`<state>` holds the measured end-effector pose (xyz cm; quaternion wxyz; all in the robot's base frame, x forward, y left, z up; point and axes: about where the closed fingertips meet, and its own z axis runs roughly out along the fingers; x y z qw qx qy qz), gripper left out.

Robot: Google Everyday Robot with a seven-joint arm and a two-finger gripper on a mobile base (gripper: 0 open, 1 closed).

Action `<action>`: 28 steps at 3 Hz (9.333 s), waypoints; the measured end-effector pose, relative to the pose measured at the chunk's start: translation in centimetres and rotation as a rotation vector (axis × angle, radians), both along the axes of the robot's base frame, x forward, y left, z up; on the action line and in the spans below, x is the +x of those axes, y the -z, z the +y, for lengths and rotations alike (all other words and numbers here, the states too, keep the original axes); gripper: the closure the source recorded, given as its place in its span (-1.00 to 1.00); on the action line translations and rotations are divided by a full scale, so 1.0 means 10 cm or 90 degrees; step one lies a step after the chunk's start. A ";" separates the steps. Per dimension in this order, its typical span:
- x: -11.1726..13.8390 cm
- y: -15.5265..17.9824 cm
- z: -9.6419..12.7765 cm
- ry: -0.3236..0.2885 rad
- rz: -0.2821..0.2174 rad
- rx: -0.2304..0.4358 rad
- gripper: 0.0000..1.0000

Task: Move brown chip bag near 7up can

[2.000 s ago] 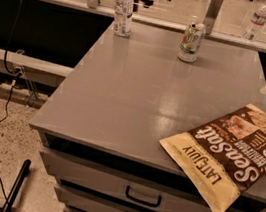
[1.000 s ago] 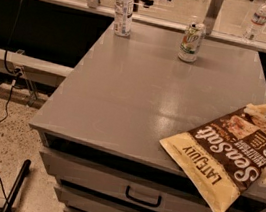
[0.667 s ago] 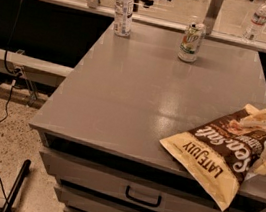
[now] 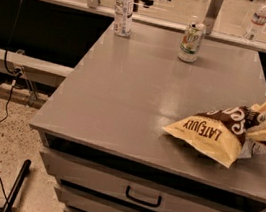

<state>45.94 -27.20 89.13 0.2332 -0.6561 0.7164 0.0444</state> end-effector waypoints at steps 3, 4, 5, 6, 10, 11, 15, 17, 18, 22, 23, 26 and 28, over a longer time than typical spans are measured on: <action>0.24 -0.53 -0.09 0.203 -0.125 0.103 1.00; 0.25 -0.54 -0.10 0.203 -0.129 0.098 1.00; 0.31 -0.58 -0.12 0.203 -0.144 0.080 1.00; 0.53 -0.73 -0.39 0.207 -0.212 0.054 1.00; 1.45 -0.87 -0.70 0.116 -0.421 0.092 1.00; 1.64 -0.65 -0.70 0.101 -0.434 0.079 1.00; 2.08 -0.27 -0.48 0.060 -0.407 0.145 1.00; 2.15 -0.29 -0.32 0.036 -0.385 0.178 1.00; 2.16 -0.29 -0.28 0.031 -0.384 0.182 1.00; 2.38 -0.27 -0.01 -0.016 -0.382 0.209 1.00; 2.48 -0.24 0.03 -0.021 -0.382 0.214 0.62; 2.57 -0.16 0.10 -0.030 -0.376 0.221 -0.79; 2.50 -0.21 0.12 -0.037 -0.364 0.208 -1.00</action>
Offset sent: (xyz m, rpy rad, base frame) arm 0.0188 -0.0283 0.0730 0.2465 -0.2975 -0.5349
